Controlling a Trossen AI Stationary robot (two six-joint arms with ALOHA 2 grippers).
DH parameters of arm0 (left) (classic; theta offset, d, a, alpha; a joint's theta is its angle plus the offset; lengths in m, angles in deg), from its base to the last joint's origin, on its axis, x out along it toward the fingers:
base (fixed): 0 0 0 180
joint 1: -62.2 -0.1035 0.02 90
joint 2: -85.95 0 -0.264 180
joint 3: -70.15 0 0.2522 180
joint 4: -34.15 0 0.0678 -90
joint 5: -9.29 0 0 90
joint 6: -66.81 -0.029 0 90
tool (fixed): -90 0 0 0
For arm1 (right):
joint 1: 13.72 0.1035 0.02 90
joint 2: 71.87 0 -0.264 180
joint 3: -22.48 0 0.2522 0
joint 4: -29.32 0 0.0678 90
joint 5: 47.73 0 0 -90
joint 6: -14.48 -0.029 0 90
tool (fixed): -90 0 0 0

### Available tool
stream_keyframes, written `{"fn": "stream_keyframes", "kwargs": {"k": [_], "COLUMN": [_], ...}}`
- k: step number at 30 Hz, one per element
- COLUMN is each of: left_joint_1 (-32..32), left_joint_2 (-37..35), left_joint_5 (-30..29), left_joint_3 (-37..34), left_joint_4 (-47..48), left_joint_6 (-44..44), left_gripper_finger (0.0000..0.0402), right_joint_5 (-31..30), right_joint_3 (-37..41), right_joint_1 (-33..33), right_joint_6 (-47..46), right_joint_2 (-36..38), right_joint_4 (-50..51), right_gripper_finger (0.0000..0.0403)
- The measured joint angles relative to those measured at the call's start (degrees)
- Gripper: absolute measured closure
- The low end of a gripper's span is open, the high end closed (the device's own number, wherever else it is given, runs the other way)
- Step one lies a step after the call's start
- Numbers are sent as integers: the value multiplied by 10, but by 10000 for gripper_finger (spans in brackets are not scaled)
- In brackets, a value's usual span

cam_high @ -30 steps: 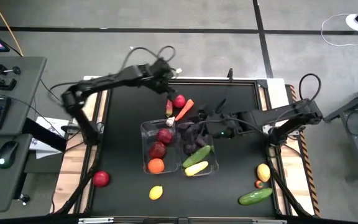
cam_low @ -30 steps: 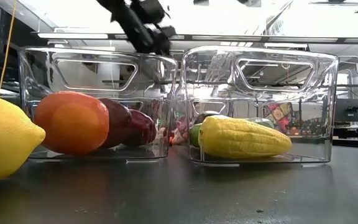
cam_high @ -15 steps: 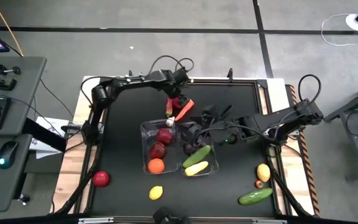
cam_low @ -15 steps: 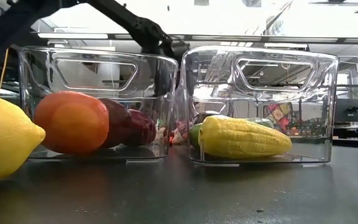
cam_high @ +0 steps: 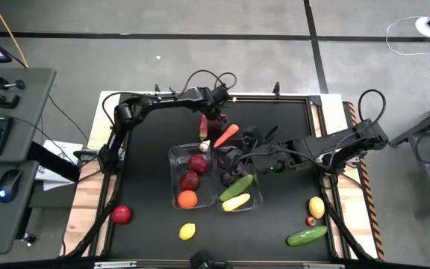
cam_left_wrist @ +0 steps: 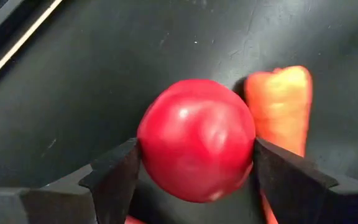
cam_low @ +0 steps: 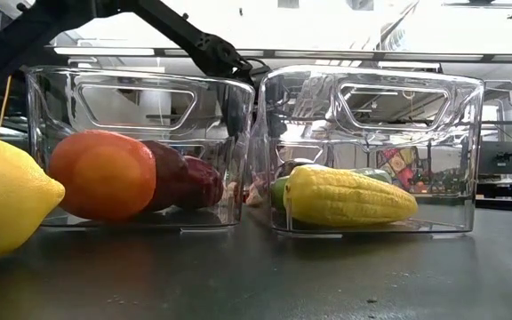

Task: Sort produce into baskets
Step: Put the top tomato into the left transparent bin

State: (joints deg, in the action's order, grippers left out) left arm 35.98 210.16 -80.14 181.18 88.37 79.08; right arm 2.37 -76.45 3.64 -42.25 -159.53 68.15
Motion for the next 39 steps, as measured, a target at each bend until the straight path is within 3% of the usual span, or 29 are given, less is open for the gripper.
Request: {"fn": "stream_keyframes", "kwargs": {"k": [8,17,29,33,39], "left_joint_1": [8,5,18,72,200], "left_joint_2": [6,-44,-266,-376,-549], "left_joint_5": [-1,8,-10,-9,-60], "left_joint_3": [0,-6,-20,-104,-277], "left_joint_4": [-4,16,126,147,84], "left_joint_6": [-6,-28,-39,2,190], "left_gripper_finger": [122,226,192,191,191], "right_joint_5": [7,7,7,13,14], "right_joint_3": [0,0,0,0,0], "right_joint_1": [0,0,0,0,0], "right_joint_6": [1,16,70,96,133], "right_joint_2": [0,0,0,0,0], "right_joint_4": [0,4,4,5,5], "right_gripper_finger": [29,29,29,29,29]}}
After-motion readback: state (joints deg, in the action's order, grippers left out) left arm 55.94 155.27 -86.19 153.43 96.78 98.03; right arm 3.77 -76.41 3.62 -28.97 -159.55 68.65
